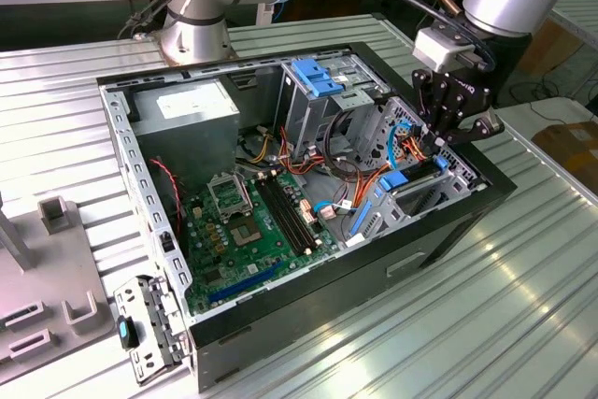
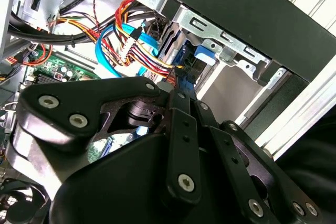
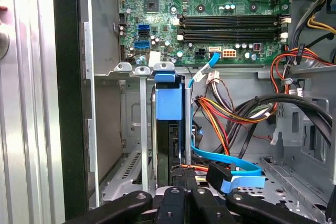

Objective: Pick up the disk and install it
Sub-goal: 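Insert the second disk wire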

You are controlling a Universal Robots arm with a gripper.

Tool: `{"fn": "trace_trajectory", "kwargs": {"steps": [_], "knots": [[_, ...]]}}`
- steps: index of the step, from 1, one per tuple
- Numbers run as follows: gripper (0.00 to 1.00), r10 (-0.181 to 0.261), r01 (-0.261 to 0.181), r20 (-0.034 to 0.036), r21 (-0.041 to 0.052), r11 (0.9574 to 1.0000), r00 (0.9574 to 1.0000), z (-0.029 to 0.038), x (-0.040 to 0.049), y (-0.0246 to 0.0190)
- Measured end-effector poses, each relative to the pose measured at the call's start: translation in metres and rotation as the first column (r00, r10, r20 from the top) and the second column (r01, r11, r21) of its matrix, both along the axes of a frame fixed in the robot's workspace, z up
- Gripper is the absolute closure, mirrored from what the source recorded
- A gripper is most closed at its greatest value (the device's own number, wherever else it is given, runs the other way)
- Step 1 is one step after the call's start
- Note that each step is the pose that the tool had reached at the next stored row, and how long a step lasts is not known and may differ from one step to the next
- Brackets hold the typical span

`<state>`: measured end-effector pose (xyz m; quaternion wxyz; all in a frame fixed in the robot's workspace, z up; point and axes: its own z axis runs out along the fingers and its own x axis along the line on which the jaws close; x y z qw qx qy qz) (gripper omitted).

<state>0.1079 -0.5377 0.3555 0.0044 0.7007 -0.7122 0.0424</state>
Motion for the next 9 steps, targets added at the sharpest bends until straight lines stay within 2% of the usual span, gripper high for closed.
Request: {"fn": "trace_trajectory", "kwargs": {"steps": [3,5,7,8,9], "knots": [[0.89,0.0,0.0,0.0,0.0003,1.0,1.0,0.0002,0.0,0.0],[0.89,0.0,0.0,-0.0095,0.0009,1.0,1.0,0.0109,0.0,0.0],[0.89,0.0,0.0,-0.0135,0.0008,1.0,0.9999,0.0183,0.0,0.0001],[0.89,0.0,0.0,-0.0171,0.0007,1.0,0.9999,0.0251,0.0001,0.0004],[0.89,0.0,0.0,-0.03,0.001,1.0,0.9995,0.032,0.0001,0.0009]]}}
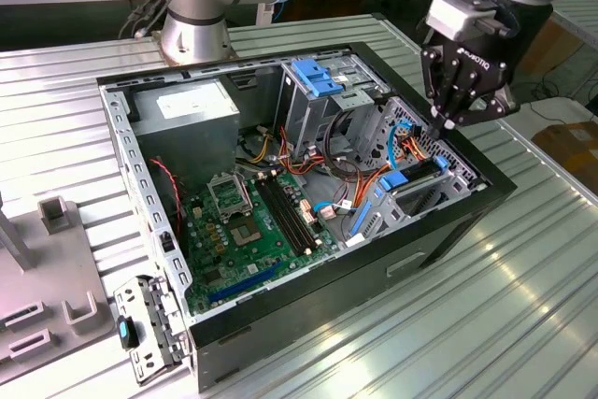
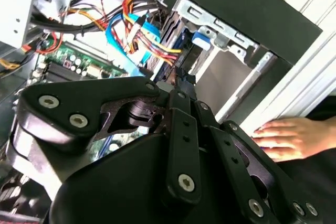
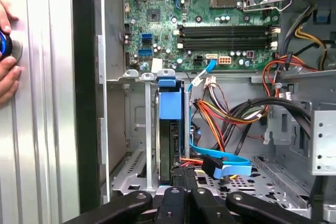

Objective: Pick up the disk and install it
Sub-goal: 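Insert the second disk wire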

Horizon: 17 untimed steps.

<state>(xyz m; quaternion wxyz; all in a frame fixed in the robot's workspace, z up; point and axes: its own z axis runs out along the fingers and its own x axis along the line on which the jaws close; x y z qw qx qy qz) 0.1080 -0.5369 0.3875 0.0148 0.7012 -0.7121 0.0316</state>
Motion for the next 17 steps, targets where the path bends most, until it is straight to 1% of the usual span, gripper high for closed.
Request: {"fn": "trace_trajectory", "kwargs": {"steps": [1,2,3,4,5,6,7,9,10,11,14,16,17], "knots": [[0.89,0.0,0.0,-0.0066,-0.0003,1.0,1.0,0.0018,0.0,0.0005],[0.89,0.0,0.0,-0.0184,-0.0001,1.0,0.9998,0.0025,0.0,0.0014],[0.89,0.0,0.0,-0.0401,-0.0001,1.0,0.9992,0.0028,0.0001,0.0029],[0.89,0.0,0.0,-0.0562,-0.0002,1.0,0.9984,0.0028,0.0002,0.0041],[0.89,0.0,0.0,-0.0676,-0.0002,1.0,0.9977,0.0029,0.0005,0.0055],[0.89,0.0,0.0,-0.0795,-0.0002,1.0,0.9968,0.0028,0.0012,0.0085],[0.89,0.0,0.0,-0.0868,-0.0001,1.0,0.9962,0.003,0.0018,0.0126],[0.89,0.0,0.0,-0.0916,-0.0002,1.0,0.9958,0.0034,0.0024,0.0162],[0.89,0.0,0.0,-0.0931,-0.0002,1.0,0.9957,0.0034,0.0037,0.0169],[0.89,0.0,0.0,-0.0938,-0.0002,1.0,0.9956,0.0034,0.0058,0.0177],[0.89,0.0,0.0,-0.0938,-0.0004,1.0,0.9956,0.0025,0.0067,0.0192],[0.76,0.0,0.0,-0.0938,-0.0004,1.0,0.9956,0.0014,0.0068,0.0204],[0.76,0.0,0.0,-0.0938,-0.0002,1.0,0.9956,0.0002,0.0072,0.0217]]}}
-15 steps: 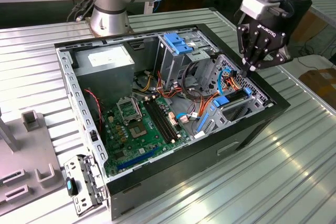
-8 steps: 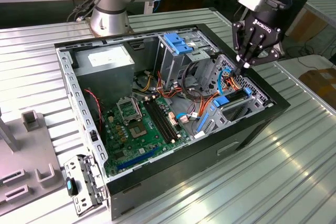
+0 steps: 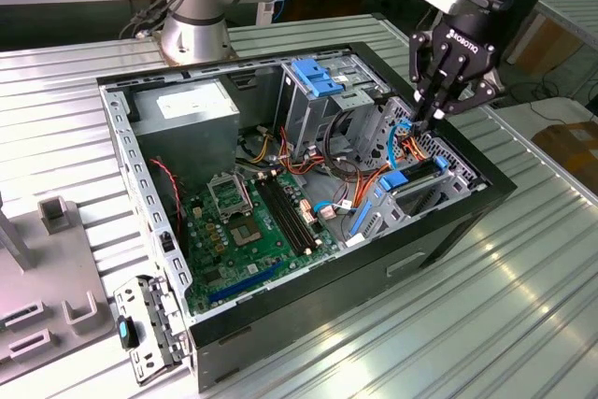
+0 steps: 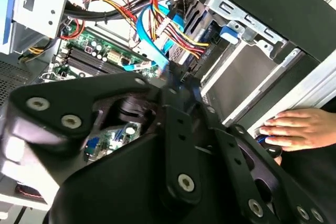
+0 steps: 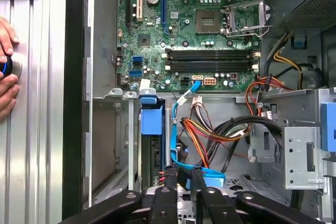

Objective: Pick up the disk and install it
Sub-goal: 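Insert the second disk wire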

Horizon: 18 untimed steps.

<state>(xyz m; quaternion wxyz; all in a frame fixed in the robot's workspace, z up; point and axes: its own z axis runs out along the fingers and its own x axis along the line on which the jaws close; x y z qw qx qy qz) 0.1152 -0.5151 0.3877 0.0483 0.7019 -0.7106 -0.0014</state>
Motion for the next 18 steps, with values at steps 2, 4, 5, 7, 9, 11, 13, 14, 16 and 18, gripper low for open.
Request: {"fn": "trace_trajectory", "kwargs": {"steps": [2,4,5,7,9,11,13,14,16,18], "knots": [[0.7,0.0,0.0,0.0,-0.0049,1.0,1.0,-0.0042,0.0017,0.0103],[0.7,0.0,0.0,0.0002,-0.0082,1.0,1.0,-0.0079,0.0027,0.0151],[0.7,0.0,0.0,0.0016,-0.019,0.9998,1.0,-0.0093,0.0028,0.0151],[0.7,0.0,0.0,0.0034,-0.0353,0.9994,1.0,-0.0114,0.0028,0.0151],[0.7,0.0,0.0,0.0074,-0.056,0.9984,1.0,-0.0127,0.0028,0.0151],[0.78,0.0,0.001,0.0105,-0.0747,0.9972,0.9999,-0.0137,0.0028,0.0152],[0.84,0.0,0.001,0.0136,-0.0915,0.9958,0.9999,-0.0149,0.0028,0.0152],[0.84,0.0,0.001,0.0141,-0.0936,0.9956,0.9999,-0.0148,0.0028,0.0151],[0.84,0.0,0.001,0.0142,-0.0945,0.9955,0.9999,-0.0149,0.0028,0.015],[0.84,0.0,0.001,0.0142,-0.0909,0.9959,0.9999,-0.0153,0.0027,0.0117]]}}
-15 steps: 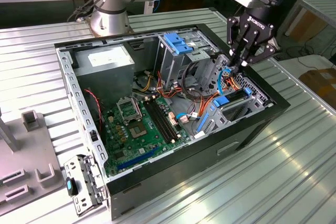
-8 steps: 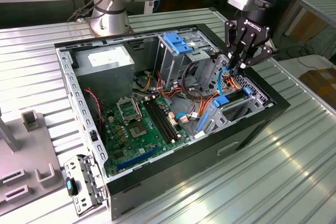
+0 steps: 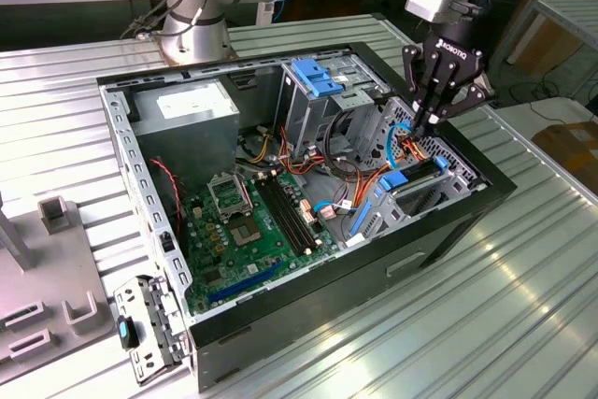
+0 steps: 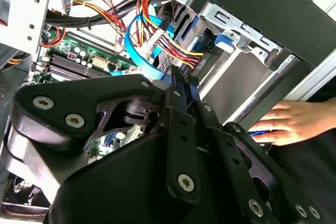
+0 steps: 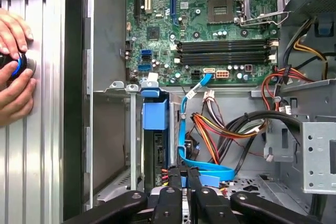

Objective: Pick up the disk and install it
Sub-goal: 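Insert the second disk wire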

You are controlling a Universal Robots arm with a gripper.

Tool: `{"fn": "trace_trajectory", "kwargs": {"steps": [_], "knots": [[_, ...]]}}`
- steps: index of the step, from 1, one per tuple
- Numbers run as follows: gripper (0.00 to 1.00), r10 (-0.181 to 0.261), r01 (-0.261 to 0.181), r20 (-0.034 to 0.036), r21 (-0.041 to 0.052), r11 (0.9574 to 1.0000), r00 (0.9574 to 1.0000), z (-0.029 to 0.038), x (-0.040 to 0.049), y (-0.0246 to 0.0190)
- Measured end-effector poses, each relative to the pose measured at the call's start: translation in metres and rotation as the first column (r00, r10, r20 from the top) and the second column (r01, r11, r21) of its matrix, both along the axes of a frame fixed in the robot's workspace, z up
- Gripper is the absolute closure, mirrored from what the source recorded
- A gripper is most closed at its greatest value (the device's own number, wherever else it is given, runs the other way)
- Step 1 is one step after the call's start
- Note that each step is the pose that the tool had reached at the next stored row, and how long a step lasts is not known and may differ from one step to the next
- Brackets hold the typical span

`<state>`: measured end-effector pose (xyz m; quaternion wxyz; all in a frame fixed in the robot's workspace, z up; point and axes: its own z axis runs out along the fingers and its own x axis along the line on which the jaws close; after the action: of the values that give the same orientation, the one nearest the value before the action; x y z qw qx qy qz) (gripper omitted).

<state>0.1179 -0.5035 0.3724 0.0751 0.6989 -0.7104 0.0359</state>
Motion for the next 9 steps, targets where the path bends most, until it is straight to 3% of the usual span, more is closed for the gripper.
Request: {"fn": "trace_trajectory", "kwargs": {"steps": [1,2,3,6,9], "knots": [[0.84,0.0,0.0,0.0,0.0051,1.0,1.0,-0.0003,0.0,-0.0021],[0.84,0.0,0.0,0.0,0.0255,0.9997,1.0,-0.0013,-0.0003,-0.009],[0.84,0.0,0.0,0.0,0.0325,0.9995,1.0,-0.0021,-0.0012,-0.011],[0.84,0.0,0.0,0.0,0.0483,0.9988,1.0,-0.0044,-0.0019,-0.0123],[0.84,0.0,0.0,0.0,0.0487,0.9988,1.0,-0.0046,-0.002,-0.0124]]}}
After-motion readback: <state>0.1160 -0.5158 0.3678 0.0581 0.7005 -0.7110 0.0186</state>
